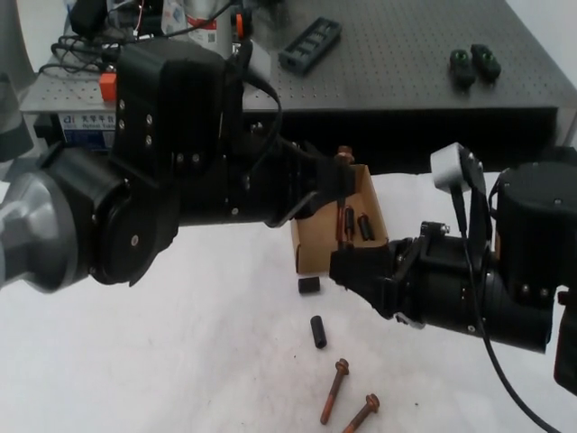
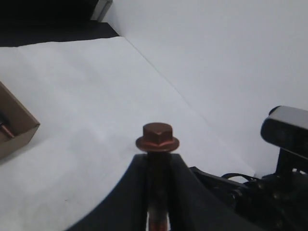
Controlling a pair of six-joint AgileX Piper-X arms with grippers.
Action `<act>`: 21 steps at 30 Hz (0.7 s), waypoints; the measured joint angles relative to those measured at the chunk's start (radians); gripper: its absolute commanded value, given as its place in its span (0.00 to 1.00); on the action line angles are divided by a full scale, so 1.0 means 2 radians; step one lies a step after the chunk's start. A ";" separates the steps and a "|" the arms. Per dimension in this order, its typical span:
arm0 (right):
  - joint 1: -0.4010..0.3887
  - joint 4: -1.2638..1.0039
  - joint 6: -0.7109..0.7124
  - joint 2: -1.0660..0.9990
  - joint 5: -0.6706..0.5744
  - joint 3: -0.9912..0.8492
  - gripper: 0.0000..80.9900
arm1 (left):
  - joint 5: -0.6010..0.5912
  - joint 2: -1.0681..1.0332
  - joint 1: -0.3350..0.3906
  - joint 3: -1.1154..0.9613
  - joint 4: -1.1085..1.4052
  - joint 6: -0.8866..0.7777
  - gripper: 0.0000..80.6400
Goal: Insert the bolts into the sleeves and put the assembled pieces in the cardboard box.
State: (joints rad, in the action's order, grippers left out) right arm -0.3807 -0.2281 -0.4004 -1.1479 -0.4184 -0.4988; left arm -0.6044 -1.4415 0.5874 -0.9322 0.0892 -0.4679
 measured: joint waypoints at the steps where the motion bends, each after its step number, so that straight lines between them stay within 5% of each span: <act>1: 0.000 -0.003 -0.002 0.000 0.000 0.000 0.01 | 0.000 0.000 0.000 0.000 0.000 0.000 0.01; 21: -0.003 -0.045 -0.007 -0.005 0.013 0.003 0.01 | -0.037 0.000 -0.001 0.000 0.007 -0.011 0.01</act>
State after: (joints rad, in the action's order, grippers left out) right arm -0.3862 -0.3174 -0.4150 -1.1586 -0.3918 -0.4920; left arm -0.6786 -1.4415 0.5848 -0.9322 0.1023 -0.4905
